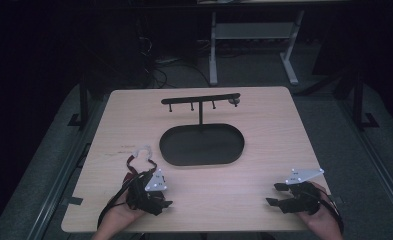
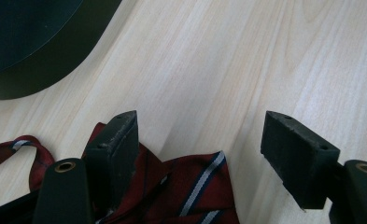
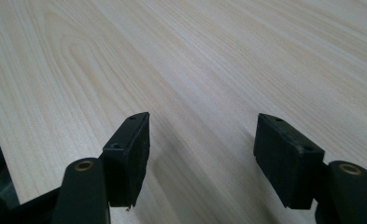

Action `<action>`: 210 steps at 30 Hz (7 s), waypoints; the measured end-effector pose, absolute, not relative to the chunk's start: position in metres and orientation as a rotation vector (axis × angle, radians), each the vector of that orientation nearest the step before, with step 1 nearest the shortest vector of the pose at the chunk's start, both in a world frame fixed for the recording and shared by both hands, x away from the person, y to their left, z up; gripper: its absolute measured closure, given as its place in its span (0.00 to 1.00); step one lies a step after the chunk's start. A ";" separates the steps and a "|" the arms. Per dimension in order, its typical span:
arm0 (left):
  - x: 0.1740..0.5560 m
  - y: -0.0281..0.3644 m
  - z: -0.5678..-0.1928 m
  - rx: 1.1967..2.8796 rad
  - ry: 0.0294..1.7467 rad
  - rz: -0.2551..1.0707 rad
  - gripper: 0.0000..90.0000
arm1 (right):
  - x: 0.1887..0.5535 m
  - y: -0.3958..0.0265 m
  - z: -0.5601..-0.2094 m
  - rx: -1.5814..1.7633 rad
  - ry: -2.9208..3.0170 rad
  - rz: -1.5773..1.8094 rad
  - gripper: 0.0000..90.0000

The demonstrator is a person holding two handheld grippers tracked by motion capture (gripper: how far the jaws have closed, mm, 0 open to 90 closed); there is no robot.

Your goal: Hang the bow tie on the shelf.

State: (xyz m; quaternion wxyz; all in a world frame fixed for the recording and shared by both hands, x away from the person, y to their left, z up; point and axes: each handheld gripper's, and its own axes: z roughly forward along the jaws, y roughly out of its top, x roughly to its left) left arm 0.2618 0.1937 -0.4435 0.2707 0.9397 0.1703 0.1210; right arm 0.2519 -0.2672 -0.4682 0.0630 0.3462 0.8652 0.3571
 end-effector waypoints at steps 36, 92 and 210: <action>0.263 0.217 -0.432 2.495 0.512 0.367 0.35 | 0.243 -0.255 -0.459 0.947 2.623 1.090 0.39; 0.338 0.257 -0.386 2.590 0.579 0.377 0.48 | 0.250 -0.253 -0.455 0.925 2.611 1.108 0.39; 0.368 0.275 -0.394 2.731 0.608 0.261 0.97 | 0.253 -0.252 -0.456 0.925 2.613 1.111 0.39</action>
